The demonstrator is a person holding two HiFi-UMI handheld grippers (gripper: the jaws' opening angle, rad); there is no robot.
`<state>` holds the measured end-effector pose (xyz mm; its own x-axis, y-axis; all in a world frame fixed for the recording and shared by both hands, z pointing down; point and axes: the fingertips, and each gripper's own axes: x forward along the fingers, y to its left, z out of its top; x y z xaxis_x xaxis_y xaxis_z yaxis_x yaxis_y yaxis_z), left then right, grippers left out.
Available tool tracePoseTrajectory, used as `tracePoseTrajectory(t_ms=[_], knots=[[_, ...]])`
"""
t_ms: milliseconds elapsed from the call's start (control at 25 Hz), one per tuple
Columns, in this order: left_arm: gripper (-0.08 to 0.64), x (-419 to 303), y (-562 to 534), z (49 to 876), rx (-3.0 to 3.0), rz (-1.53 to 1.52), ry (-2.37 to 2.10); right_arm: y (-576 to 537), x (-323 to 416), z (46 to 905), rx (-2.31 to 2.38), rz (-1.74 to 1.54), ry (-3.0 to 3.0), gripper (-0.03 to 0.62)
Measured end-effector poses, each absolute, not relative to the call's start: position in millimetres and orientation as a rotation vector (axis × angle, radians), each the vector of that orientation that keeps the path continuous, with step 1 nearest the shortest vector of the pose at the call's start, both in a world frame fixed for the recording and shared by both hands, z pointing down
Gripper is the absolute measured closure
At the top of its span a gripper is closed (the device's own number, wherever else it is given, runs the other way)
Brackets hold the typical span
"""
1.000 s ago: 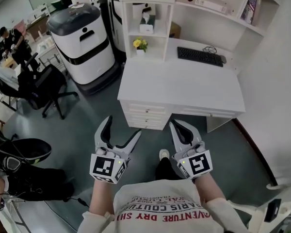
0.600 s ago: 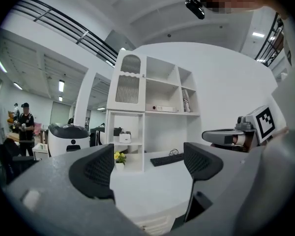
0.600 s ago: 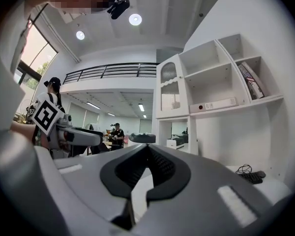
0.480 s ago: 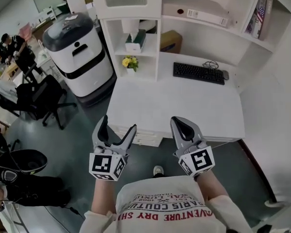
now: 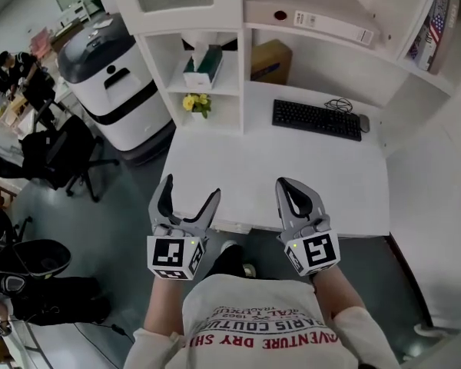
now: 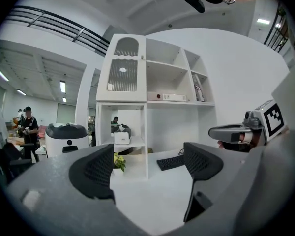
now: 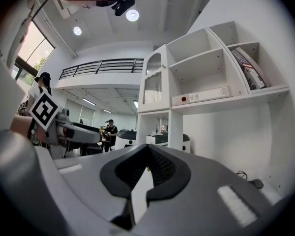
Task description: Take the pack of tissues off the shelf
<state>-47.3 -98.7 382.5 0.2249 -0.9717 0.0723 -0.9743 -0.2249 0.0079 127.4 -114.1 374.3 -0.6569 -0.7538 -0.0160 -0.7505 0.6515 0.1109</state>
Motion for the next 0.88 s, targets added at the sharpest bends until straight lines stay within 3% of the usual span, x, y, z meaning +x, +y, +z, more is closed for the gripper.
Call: tracePoseTrajectory(t_ms=[880], knots=[[0.086,-110,-344,416,2.409,0.143,-1.824,-305,47,388,1.341,-0.144,-2.765,0.591]])
